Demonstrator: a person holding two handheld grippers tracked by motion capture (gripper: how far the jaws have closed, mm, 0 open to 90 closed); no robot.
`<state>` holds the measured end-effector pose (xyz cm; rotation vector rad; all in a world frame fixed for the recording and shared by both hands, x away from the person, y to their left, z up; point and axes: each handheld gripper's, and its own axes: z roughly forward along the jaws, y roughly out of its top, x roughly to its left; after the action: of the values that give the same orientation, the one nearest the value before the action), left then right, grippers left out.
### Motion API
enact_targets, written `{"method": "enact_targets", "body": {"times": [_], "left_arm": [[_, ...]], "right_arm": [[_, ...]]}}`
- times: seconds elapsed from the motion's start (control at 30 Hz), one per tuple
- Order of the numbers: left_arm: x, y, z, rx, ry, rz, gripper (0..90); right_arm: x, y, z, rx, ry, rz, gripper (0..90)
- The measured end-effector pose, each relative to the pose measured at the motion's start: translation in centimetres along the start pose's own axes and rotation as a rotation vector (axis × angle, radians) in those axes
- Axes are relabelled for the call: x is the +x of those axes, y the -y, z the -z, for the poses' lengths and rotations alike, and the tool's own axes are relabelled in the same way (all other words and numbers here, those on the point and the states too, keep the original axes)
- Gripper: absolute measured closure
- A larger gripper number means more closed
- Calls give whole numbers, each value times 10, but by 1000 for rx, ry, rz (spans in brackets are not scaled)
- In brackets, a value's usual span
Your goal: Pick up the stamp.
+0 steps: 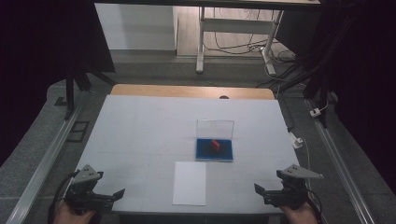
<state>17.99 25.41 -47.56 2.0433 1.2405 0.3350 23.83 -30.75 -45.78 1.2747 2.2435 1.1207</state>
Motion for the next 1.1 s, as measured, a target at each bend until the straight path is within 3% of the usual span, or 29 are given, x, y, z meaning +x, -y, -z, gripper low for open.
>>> {"method": "enact_targets", "body": {"times": [0.2, 0.53, 1.1], "left_arm": [[-2, -1, -2, 15, 10, -26, 2], [-2, -1, -2, 17, -5, -19, 22], [-3, -1, -3, 28, -18, -13, 21]], "right_arm": [[0, -1, -3, 24, -29, 15, 0], [2, -1, -5, 47, -52, 41, 0], [3, -2, -4, 43, -47, 51, 0]]}}
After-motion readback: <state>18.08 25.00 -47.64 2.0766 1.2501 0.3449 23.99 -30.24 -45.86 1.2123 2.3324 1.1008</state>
